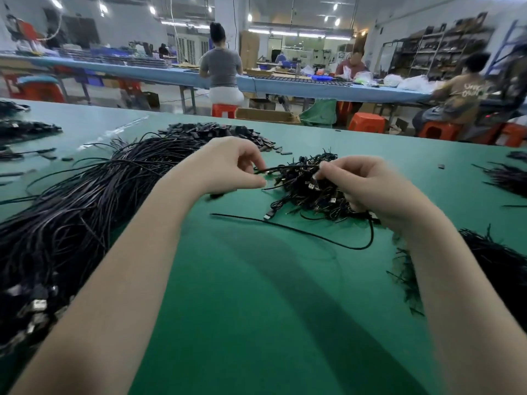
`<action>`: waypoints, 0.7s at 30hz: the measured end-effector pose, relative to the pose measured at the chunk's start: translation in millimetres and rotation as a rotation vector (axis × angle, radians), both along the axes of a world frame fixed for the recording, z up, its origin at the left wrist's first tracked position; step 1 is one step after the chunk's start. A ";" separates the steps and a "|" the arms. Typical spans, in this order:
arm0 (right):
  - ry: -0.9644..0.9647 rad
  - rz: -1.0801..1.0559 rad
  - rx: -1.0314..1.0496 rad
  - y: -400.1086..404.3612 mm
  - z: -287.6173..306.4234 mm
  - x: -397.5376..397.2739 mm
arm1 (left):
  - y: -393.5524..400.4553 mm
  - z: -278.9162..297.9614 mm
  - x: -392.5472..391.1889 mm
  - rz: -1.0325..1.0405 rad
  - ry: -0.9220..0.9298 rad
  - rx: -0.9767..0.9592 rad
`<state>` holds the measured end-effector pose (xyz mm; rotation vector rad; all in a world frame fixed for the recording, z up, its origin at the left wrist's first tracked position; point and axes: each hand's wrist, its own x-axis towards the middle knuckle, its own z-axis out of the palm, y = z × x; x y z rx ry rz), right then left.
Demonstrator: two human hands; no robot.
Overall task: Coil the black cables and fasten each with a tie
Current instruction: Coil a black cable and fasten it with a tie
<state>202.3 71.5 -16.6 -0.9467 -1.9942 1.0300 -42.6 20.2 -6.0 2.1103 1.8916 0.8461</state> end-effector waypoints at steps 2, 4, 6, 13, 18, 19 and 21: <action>-0.143 -0.030 0.001 2.5 1.6 9.3 | 2.1 -4.7 -8.4 0.066 0.048 0.003; -0.395 -0.123 0.102 5.2 1.4 13.4 | 3.5 -7.7 -11.8 0.082 0.058 -0.003; -0.596 -0.123 0.154 3.9 0.7 9.1 | 4.5 -9.0 -6.0 0.048 0.046 -0.003; -0.219 0.082 0.036 -20.9 -9.0 -37.2 | 2.3 -5.6 18.7 -0.118 -0.182 0.101; 0.263 -0.025 -0.145 -27.0 -2.9 -47.1 | -1.3 -0.2 25.0 -0.114 -0.680 -0.097; 0.298 -0.032 -0.141 -28.8 -3.6 -50.4 | -1.8 -0.8 28.9 -0.152 -0.608 -0.193; 0.281 -0.037 -0.082 -32.3 -7.1 -57.3 | -1.3 -4.2 37.5 -0.218 -0.569 -0.280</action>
